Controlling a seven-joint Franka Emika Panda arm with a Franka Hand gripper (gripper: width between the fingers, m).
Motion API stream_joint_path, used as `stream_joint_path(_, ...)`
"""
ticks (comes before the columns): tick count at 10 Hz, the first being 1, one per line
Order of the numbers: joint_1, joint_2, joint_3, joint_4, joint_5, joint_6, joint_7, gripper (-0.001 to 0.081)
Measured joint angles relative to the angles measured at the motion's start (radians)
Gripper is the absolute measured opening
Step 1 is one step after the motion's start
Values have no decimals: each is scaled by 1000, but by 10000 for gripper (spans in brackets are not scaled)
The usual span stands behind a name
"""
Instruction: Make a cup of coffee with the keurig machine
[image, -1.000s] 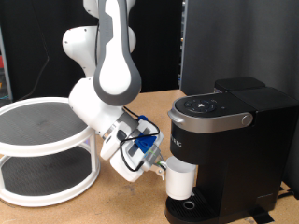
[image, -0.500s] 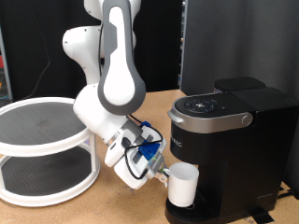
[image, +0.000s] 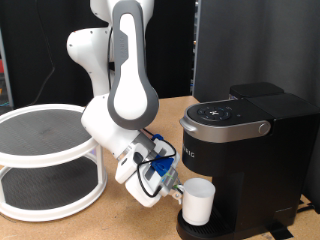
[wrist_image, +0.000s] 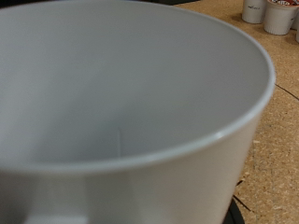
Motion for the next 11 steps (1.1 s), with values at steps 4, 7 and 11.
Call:
stream_joint_path(4, 0, 7, 4, 3, 18, -2, -25, 68)
stream_joint_path(7, 0, 15, 10, 7, 32, -6, -41, 68)
stream_joint_path(11, 0, 31, 13, 14, 33, -8, -42, 320)
